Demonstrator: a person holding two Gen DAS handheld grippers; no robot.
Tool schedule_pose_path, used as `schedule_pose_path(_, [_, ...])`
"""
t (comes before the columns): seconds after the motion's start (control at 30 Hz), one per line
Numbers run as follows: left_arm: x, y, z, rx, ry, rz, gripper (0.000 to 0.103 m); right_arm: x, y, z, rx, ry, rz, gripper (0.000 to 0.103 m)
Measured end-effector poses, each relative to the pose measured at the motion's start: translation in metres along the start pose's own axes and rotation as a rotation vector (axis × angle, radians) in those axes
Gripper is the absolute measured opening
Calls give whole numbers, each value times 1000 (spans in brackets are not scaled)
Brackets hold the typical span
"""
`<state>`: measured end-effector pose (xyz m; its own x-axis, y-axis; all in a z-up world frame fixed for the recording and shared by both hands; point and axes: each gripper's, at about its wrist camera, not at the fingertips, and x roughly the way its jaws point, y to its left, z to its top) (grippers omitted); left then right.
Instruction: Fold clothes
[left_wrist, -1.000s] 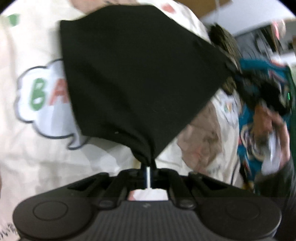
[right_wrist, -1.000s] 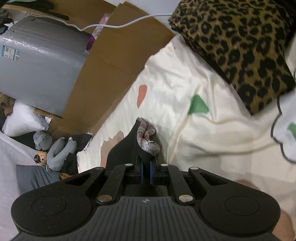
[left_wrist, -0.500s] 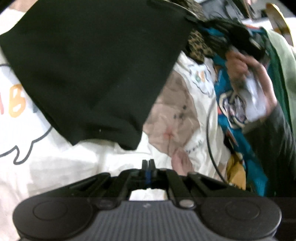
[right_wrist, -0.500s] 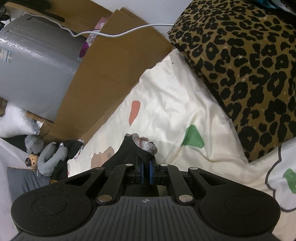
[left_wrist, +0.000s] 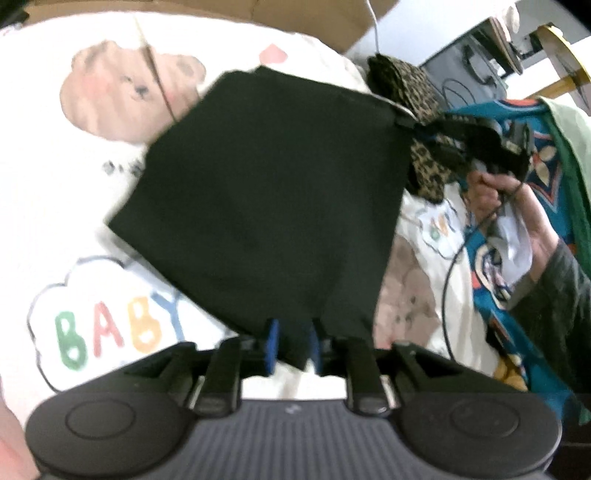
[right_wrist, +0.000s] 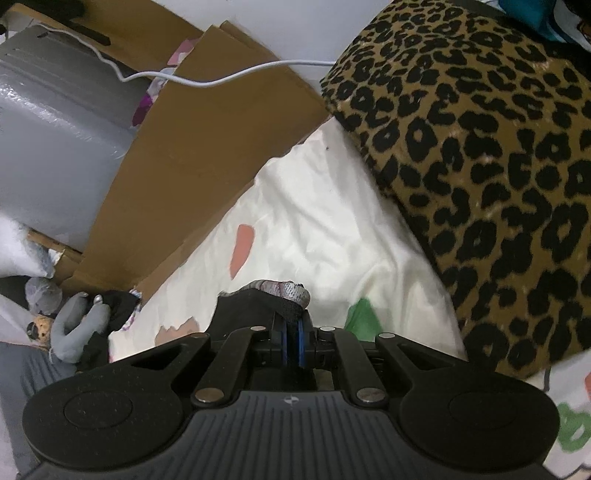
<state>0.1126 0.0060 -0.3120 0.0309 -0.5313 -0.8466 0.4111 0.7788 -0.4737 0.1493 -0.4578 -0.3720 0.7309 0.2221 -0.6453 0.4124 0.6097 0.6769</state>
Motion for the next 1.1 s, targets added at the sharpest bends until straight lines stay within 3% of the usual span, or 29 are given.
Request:
schedule_pose_path(0.1, [-2,3,8,14,-19,69,45,2,0,0,-54,-12,-36,14])
schedule_pose_path(0.17, [1,0,14,40,-26,119,52,-1,-4,-2,-52,-17,-55,28])
schedule_pose_path(0.2, [0,-1,16,49,-34,130,58,-4,-6,-4,-49,-30,-51,44])
schedule_pose_path(0.23, [-2,-1,19,54,-43,139,64,-9,-9,-6,-47,-45,-47,47])
schedule_pose_path(0.5, [2,-7,46,103,-138,176,66,-35,-31,-26,11,-54,-5,46])
schedule_pose_path(0.9, [14,9,86,153,-274,191,67,-40,-35,-99,17,105,37,45])
schedule_pose_path(1.1, [31,35,84,69,-337,175,67,-46,-37,-135,29,168,27,45])
